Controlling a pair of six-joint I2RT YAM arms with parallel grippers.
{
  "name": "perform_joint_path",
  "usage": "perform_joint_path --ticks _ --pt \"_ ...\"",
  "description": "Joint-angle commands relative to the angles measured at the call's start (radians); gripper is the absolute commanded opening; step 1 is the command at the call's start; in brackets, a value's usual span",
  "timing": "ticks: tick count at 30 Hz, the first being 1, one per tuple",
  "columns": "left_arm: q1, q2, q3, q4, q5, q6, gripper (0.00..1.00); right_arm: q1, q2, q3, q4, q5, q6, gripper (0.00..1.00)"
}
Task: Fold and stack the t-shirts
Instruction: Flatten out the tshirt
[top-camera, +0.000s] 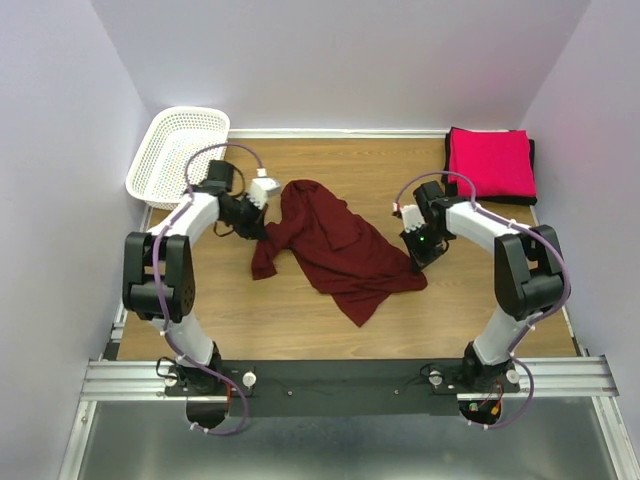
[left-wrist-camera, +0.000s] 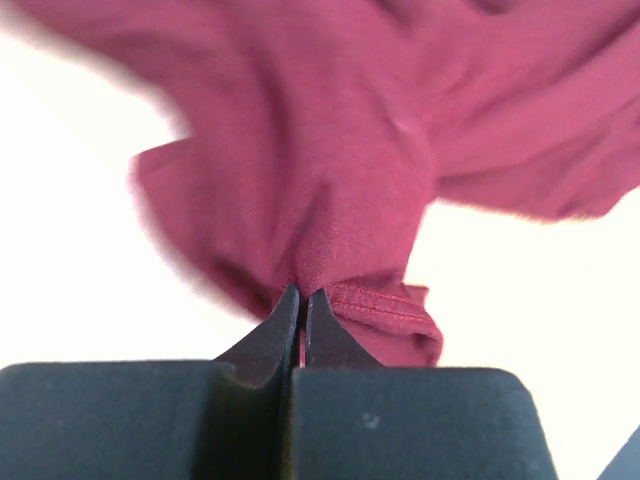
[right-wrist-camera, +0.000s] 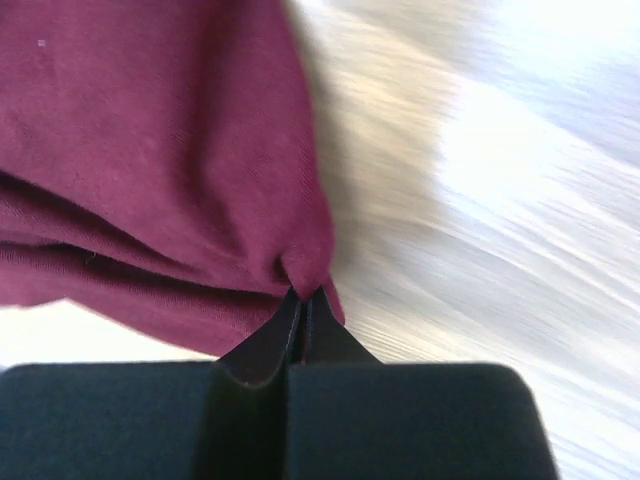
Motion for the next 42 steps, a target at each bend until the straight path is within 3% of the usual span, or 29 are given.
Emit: perform_joint_path --ticks 1,5,13,14,16,17,18,19,21,24,29,34,42 --pt "0.126 -0.082 0.050 -0.150 -0.046 0.150 0.00 -0.069 -0.054 0.014 0.003 0.168 -0.085 0.01" --pt "0.230 -0.114 0.037 -0.198 -0.140 0.248 0.00 -0.157 -0.033 0.097 -0.010 0.217 -0.163 0.01" --pt "0.235 -0.093 -0.009 -0.137 -0.270 0.243 0.00 -0.208 0.143 0.349 -0.014 0.295 -0.203 0.01" --pt "0.233 -0.073 -0.009 -0.147 -0.275 0.249 0.00 -0.208 0.153 0.370 -0.032 0.280 -0.200 0.12" --pt "0.235 -0.064 -0.012 -0.190 -0.270 0.279 0.18 -0.209 0.150 0.425 -0.095 0.248 -0.195 0.42" --pt "0.236 -0.084 -0.020 -0.193 -0.266 0.285 0.30 -0.208 0.136 0.435 -0.115 0.210 -0.198 0.61" --pt "0.240 -0.101 -0.028 -0.192 -0.255 0.290 0.54 -0.208 0.122 0.442 -0.137 0.181 -0.189 0.66" --pt "0.247 -0.117 -0.041 -0.184 -0.246 0.290 0.63 -0.208 0.106 0.448 -0.182 0.156 -0.188 0.71" --pt "0.247 -0.156 -0.045 -0.187 -0.217 0.289 0.82 -0.208 0.040 0.442 -0.236 0.045 -0.198 0.70" --pt "0.256 -0.176 -0.040 -0.224 -0.159 0.299 0.84 -0.157 -0.051 0.381 -0.316 -0.034 -0.212 0.62" --pt "0.259 -0.159 -0.048 -0.278 -0.144 0.331 0.84 0.074 -0.119 0.232 -0.318 -0.021 -0.183 0.58" --pt "0.259 -0.170 -0.114 -0.287 -0.163 0.355 0.84 0.234 -0.059 0.143 -0.240 0.052 -0.137 0.57" --pt "0.223 -0.139 -0.103 -0.279 -0.096 0.318 0.85 0.364 0.044 0.091 -0.154 0.091 -0.079 0.57"
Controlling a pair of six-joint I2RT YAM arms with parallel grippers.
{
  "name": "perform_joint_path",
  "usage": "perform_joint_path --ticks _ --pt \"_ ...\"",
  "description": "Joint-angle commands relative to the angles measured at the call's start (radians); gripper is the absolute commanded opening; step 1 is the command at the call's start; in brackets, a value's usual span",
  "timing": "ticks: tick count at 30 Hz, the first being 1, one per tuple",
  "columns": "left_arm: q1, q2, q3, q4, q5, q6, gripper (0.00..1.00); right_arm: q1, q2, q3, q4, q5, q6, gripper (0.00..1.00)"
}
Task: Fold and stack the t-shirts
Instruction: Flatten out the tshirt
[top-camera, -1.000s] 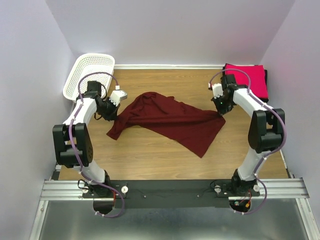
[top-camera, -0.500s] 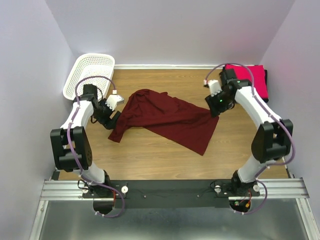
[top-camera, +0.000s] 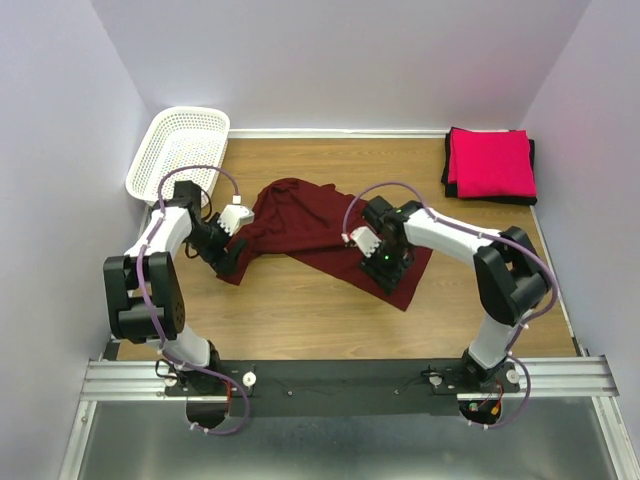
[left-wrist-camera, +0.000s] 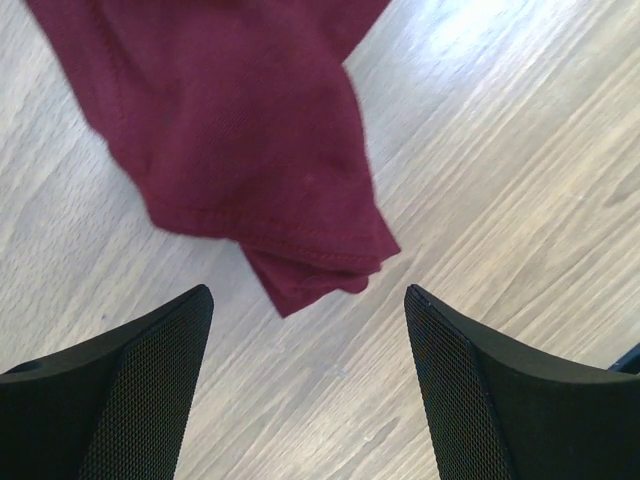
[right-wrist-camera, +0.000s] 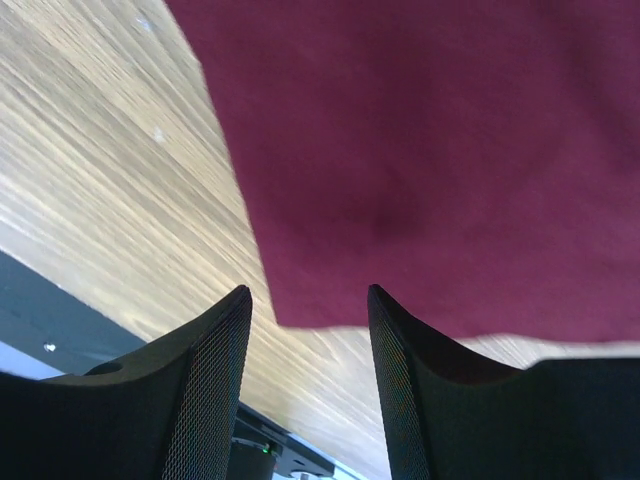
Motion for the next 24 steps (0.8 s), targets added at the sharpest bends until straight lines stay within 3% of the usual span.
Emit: perform_joint_path --ticks 1,7,10,11,12,13,14,15,16,24 --pt "-0.020 0.031 0.019 0.007 0.066 -0.043 0.85 0.058 0.045 -0.046 0.065 0.036 0.043 0.57" --pt "-0.036 0.075 0.042 0.113 0.072 -0.154 0.82 0.072 0.074 -0.136 0.092 0.105 0.007 0.51" --pt "-0.039 0.129 0.091 0.124 0.116 -0.197 0.74 0.072 0.054 -0.179 0.105 0.148 -0.012 0.38" --pt "-0.037 0.135 0.102 0.121 0.134 -0.203 0.68 0.071 0.048 -0.187 0.105 0.161 -0.013 0.27" --pt "-0.039 0.141 0.113 0.118 0.165 -0.215 0.50 0.072 0.042 -0.193 0.106 0.162 -0.018 0.22" --pt "-0.037 0.141 0.122 0.119 0.176 -0.221 0.39 0.072 0.023 -0.208 0.106 0.162 -0.020 0.15" --pt "-0.034 0.135 0.139 0.121 0.184 -0.227 0.25 0.071 0.014 -0.215 0.106 0.199 -0.021 0.00" --pt "-0.033 0.131 0.148 0.119 0.191 -0.235 0.04 0.071 0.000 -0.225 0.106 0.210 -0.020 0.01" --pt "-0.020 0.123 0.156 0.116 0.190 -0.237 0.00 0.069 -0.013 -0.248 0.105 0.221 -0.024 0.00" --pt "0.078 0.078 0.174 0.093 0.057 -0.187 0.00 -0.031 -0.193 -0.370 0.096 0.312 -0.119 0.01"
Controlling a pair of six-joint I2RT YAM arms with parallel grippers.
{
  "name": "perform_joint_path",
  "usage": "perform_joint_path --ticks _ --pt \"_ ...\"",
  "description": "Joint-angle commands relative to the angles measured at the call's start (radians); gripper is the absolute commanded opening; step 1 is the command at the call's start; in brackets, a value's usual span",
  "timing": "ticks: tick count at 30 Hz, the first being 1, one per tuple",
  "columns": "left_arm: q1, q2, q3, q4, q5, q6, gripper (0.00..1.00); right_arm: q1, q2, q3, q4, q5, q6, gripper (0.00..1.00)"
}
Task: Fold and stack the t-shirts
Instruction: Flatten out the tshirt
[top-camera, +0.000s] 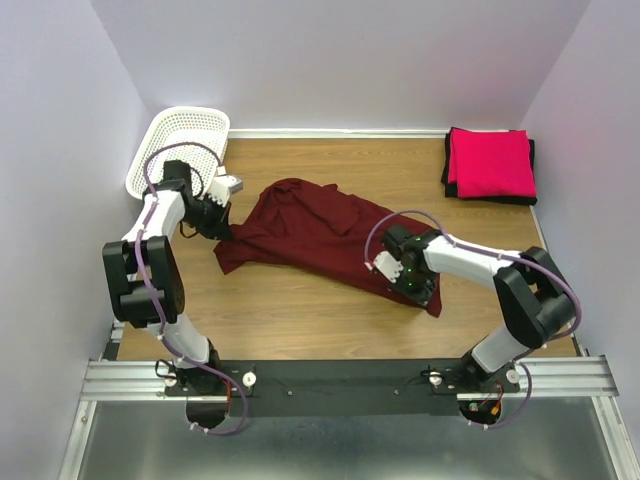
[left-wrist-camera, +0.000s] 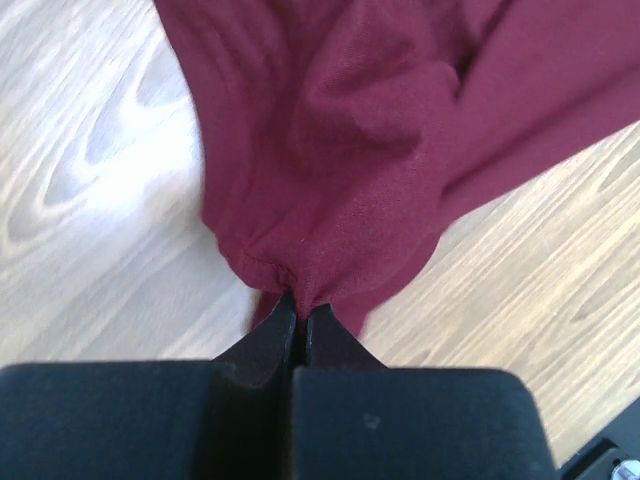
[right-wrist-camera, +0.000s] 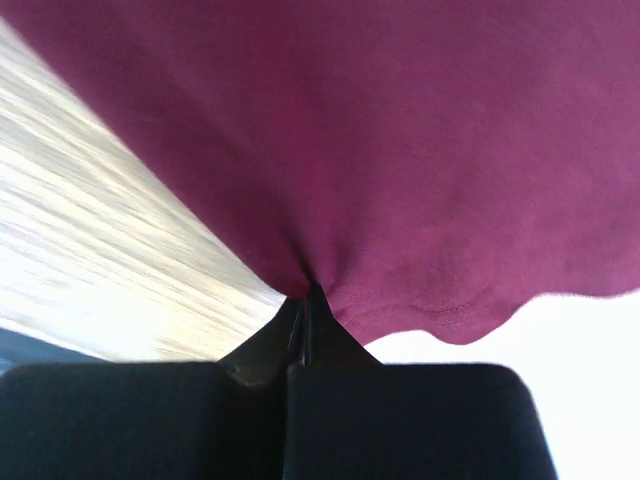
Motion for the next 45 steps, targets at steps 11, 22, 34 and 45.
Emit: perform_joint_path --ticks 11,22,34,45 --pt "0.042 0.133 0.362 -0.228 0.134 0.102 0.00 -0.187 -0.010 0.136 -0.046 0.083 -0.169 0.00" --pt "0.042 -0.140 0.167 -0.319 -0.020 0.332 0.00 -0.238 -0.162 0.218 -0.211 0.038 -0.222 0.01" --pt "0.035 0.080 0.306 -0.233 0.039 0.184 0.17 -0.249 -0.004 0.271 -0.153 -0.023 -0.258 0.01" --pt "0.049 0.057 0.331 -0.269 -0.057 0.226 0.75 -0.253 0.174 0.394 -0.133 -0.101 -0.186 0.85"
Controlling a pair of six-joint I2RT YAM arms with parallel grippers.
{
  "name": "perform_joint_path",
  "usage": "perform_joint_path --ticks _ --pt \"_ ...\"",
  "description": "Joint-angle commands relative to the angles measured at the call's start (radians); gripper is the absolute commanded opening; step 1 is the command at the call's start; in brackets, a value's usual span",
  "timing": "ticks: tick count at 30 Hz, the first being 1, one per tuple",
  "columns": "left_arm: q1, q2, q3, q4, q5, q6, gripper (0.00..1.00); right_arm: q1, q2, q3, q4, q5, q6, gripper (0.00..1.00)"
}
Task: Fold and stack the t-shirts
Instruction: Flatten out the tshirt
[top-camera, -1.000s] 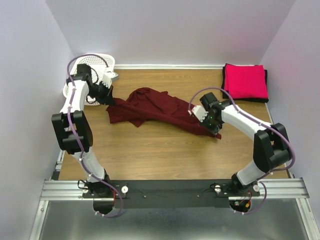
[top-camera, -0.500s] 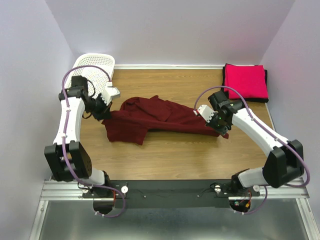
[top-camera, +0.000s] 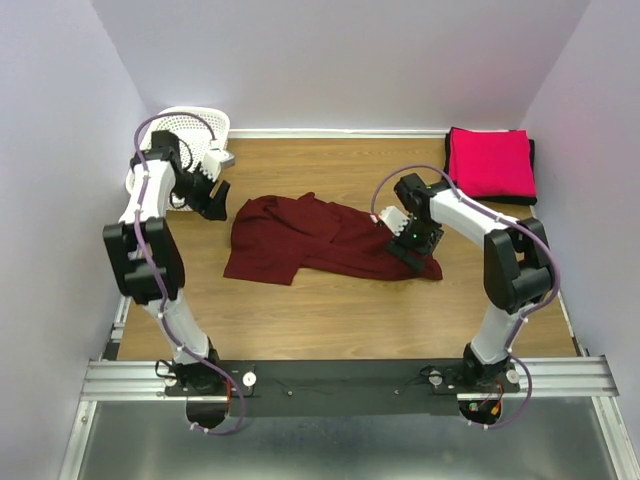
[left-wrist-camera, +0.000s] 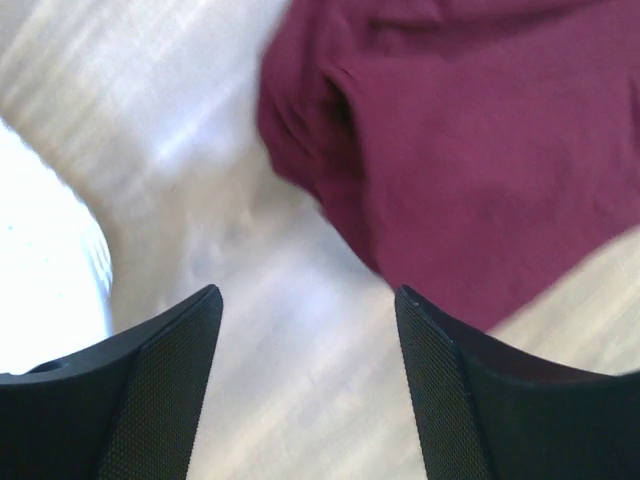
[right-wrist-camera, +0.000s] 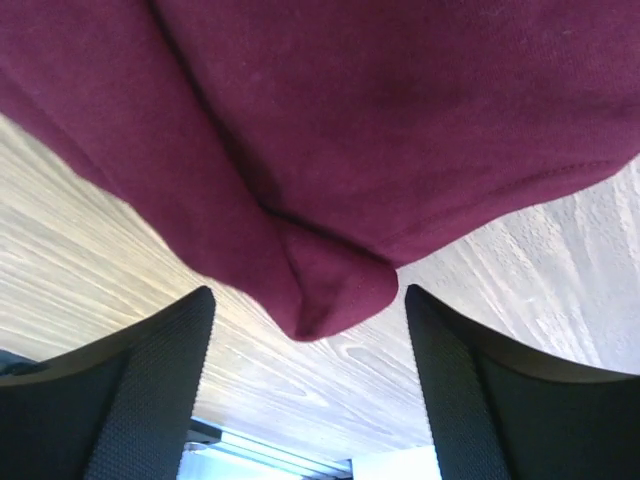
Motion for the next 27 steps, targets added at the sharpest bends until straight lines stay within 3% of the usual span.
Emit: perform_joint_path --ticks 1,5,8,12,15,16,19,27 --pt "0.007 -0.238 -0.175 -0.039 -0.088 0.108 0.73 -0.008 -0.078 -0.011 -0.010 -0.043 0.031 0.85" --pt "0.009 -0.383 -0.487 0.044 -0.157 0.104 0.73 -0.057 -0.150 -0.066 -0.019 -0.045 0.025 0.85" --pt "0.007 -0.430 -0.598 0.096 -0.175 0.073 0.72 -0.087 -0.183 -0.097 -0.040 -0.045 0.013 0.84" --pt "0.007 -0.455 -0.658 0.139 -0.181 0.046 0.73 -0.088 -0.239 -0.143 -0.050 -0.083 0.001 0.83" --pt "0.007 -0.460 -0.677 0.158 -0.186 0.041 0.72 -0.089 -0.267 -0.175 -0.021 -0.098 -0.007 0.67" --pt "0.007 -0.455 -0.680 0.161 -0.191 0.041 0.70 -0.088 -0.270 -0.178 -0.007 -0.095 -0.005 0.55" --pt "0.007 -0.447 -0.686 0.164 -0.198 0.037 0.69 -0.088 -0.261 -0.200 0.003 -0.120 -0.019 0.42" --pt "0.001 -0.424 -0.698 0.185 -0.192 0.024 0.68 -0.089 -0.213 -0.257 0.079 -0.112 -0.019 0.39"
